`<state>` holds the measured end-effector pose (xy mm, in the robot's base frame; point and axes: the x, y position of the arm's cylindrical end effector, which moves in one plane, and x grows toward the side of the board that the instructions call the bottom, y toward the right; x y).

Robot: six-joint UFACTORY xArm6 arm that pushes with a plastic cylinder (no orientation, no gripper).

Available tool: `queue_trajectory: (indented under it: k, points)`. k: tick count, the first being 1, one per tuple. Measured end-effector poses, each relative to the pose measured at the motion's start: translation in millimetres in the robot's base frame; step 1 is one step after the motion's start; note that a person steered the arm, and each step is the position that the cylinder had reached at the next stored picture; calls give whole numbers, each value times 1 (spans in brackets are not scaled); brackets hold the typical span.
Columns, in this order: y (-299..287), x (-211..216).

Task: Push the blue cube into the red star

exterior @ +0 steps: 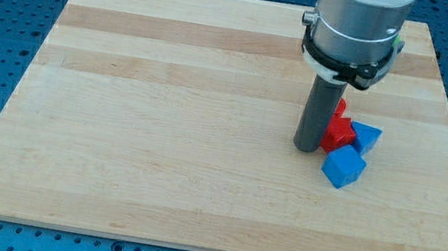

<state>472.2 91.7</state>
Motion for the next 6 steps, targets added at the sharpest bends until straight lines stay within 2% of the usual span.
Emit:
queue_trajectory:
  k: [1,2,3,4,5,6]
  points:
    - [0,-18]
    - [2,-62]
    - [2,-63]
    - [-15,37]
    - [-8,144]
    - [17,145]
